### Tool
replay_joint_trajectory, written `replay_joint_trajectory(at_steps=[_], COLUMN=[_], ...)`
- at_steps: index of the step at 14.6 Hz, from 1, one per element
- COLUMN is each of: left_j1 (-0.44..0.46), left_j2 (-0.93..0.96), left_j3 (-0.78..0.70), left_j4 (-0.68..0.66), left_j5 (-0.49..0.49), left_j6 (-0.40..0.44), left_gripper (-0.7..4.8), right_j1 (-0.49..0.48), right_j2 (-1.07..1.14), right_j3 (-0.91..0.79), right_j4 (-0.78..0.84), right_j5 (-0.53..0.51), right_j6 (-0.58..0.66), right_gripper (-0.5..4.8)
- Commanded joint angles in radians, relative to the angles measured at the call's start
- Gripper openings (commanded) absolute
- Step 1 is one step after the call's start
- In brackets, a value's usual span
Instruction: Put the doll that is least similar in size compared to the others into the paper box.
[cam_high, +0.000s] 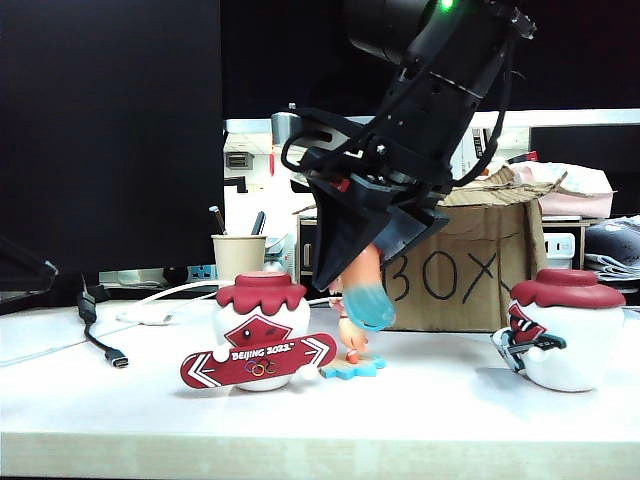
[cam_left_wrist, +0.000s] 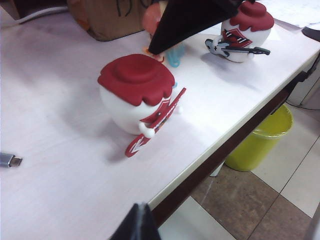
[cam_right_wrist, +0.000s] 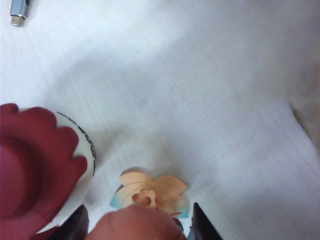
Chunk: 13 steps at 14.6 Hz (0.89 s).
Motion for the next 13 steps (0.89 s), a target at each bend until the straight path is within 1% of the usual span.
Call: replay_joint_trajectory(at_steps=[1,4,6,7,8,10,11,13], left_j1=[0.002,0.002,0.01,0.027,0.052,0.148,0.196,0.24], left_j2=[0.0,-0.003,-0.047,-0.089,-0.134,-0.264,-0.272,-0.272], left_j3=[0.003,0.003,0.003,0.003,0.003,0.003,0.003,0.003], left_j4=[0.01,0.009,0.009,0.008,0.01,0.01,0.033,0.032], left_j5=[0.002,0.002,0.003,0.003,0.003,0.003,0.002,0.001], left_j6=[0.002,0.002,0.002,0.002,0.002,0.002,0.002,0.002], left_gripper=[-0.05,-0.05,-0.05,-0.05,-0.05,-0.05,-0.05,-0.05], right_j1=[0.002,0.002,0.003,0.003,0.003,0.003,0.002,-0.003], right_j2=[-0.006,-0.038,-0.09,-0.129,-0.165,-0.266,-0.31,-0.344], right_j3=[0.063,0.139,0.161,0.163,0.163,0.165,0.167,0.169], right_j4=[-0.043,-0.117,-0.13,-0.127,-0.126,-0.118,-0.108,-0.082], right_j5=[-0.003,-0.003,-0.004,-0.007,-0.007,-0.007,-0.005,0.008], right_j6=[0.007,0.007,0.007,0.008,0.012,0.026,0.026,0.025], right_gripper=[1.87,1.87,1.87,1.87,1.87,1.88,1.88,1.88])
